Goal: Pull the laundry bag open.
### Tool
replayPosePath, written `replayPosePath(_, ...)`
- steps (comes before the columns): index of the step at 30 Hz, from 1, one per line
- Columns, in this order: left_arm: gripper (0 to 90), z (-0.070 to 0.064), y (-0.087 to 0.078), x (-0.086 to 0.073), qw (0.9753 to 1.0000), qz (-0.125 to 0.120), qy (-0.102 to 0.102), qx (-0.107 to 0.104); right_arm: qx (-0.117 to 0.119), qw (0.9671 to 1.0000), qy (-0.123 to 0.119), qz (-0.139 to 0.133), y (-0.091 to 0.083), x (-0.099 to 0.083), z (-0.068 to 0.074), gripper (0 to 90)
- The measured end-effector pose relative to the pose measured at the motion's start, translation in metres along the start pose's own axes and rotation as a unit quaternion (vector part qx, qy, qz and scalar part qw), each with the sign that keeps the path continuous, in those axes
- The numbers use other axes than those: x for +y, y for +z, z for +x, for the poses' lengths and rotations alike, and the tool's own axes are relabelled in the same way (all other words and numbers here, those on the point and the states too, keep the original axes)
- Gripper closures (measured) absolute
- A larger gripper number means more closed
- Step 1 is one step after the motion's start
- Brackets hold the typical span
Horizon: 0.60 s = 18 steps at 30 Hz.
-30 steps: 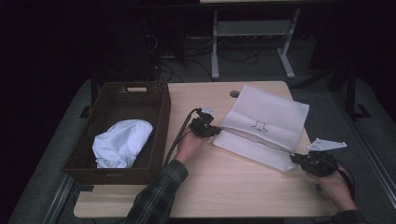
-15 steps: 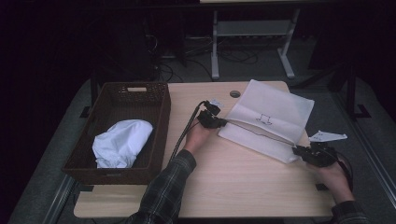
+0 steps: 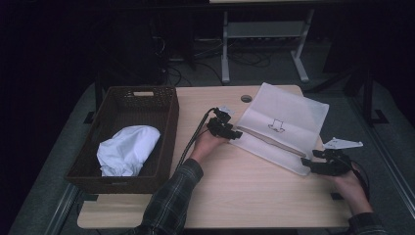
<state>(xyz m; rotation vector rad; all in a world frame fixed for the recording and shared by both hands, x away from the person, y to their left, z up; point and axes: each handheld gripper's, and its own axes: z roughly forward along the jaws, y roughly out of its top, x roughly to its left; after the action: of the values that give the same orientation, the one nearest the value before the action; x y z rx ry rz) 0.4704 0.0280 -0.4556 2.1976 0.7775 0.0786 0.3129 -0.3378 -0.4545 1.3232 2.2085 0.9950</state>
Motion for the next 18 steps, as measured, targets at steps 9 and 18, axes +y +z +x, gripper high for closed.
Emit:
replayPosePath(9, 20.6, -0.009, -0.018, -0.002, 0.9999, -0.009, -0.005, -0.005, 0.001, 0.9999, 0.008, -0.014, -0.003, 0.006, 0.010, 13.9)
replayPosePath(18, 19.9, -0.022, -0.039, -0.008, 0.9998, -0.020, -0.001, -0.002, -0.010, 0.9994, -0.011, -0.032, -0.008, 0.010, 0.023, 13.3)
